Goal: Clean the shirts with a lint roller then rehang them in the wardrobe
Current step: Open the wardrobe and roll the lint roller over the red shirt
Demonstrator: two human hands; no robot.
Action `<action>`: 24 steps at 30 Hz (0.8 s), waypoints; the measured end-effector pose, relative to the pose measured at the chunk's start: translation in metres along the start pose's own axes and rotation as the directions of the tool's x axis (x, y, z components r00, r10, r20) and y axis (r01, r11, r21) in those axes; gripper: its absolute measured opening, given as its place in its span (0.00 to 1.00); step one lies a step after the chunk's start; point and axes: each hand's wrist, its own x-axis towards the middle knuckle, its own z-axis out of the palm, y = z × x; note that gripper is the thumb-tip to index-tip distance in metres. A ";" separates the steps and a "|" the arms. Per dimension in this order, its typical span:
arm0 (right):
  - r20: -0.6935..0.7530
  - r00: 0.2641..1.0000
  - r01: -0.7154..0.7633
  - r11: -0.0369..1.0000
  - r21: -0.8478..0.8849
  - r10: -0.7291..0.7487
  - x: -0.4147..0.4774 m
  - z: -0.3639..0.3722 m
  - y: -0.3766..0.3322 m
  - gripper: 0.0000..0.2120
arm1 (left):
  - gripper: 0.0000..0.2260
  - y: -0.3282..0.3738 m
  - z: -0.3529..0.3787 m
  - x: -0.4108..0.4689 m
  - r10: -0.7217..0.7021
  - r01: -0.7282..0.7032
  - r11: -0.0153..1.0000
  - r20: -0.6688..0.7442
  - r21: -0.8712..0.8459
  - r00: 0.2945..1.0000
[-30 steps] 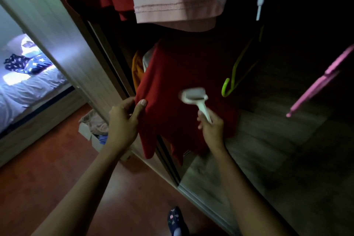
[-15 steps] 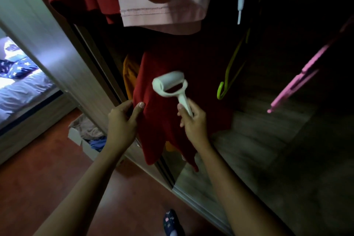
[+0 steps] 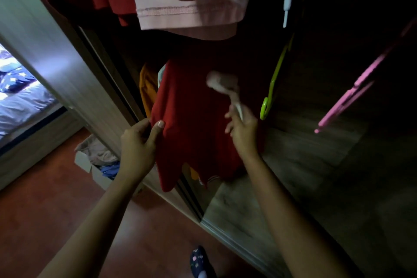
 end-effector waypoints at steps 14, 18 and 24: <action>0.034 0.954 -0.266 0.898 -0.350 0.296 0.014 -0.010 0.134 0.13 | 0.15 -0.007 -0.004 0.014 0.050 -0.047 0.997 -0.038 0.060 0.998; 0.072 0.840 -0.445 0.760 -0.474 0.537 -0.017 -0.026 0.183 0.13 | 0.13 -0.010 -0.004 0.016 0.037 -0.034 0.997 -0.045 0.062 0.998; 0.129 0.747 -0.541 0.709 -0.453 0.653 -0.005 -0.046 0.196 0.11 | 0.11 -0.012 -0.007 0.022 0.028 -0.022 0.995 -0.057 0.101 0.998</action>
